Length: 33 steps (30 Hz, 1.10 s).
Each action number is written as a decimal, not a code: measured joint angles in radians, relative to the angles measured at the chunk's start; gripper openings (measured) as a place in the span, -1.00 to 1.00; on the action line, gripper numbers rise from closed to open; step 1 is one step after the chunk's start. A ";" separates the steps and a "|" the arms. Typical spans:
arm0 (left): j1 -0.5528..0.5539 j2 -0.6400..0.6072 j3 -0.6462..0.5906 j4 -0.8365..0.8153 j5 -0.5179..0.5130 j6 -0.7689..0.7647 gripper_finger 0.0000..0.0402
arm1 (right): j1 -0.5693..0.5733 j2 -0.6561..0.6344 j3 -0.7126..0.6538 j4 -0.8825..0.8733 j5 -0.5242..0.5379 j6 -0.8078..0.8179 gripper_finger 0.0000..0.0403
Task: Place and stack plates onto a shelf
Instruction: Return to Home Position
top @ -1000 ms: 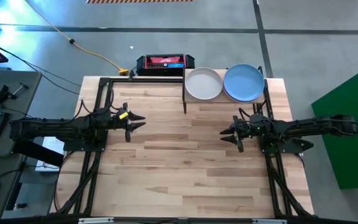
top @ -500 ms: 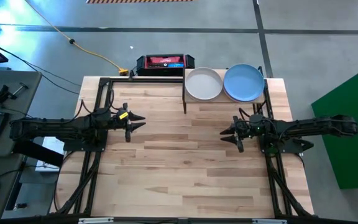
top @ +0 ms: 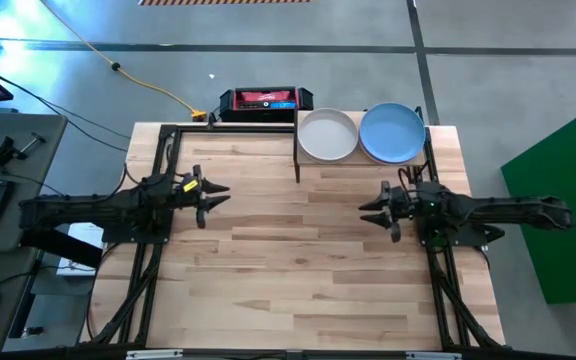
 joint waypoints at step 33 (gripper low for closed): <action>0.000 -0.125 -0.059 -0.177 0.000 -0.009 -0.48 | 0.001 -0.408 -0.001 0.006 -0.002 0.001 -0.36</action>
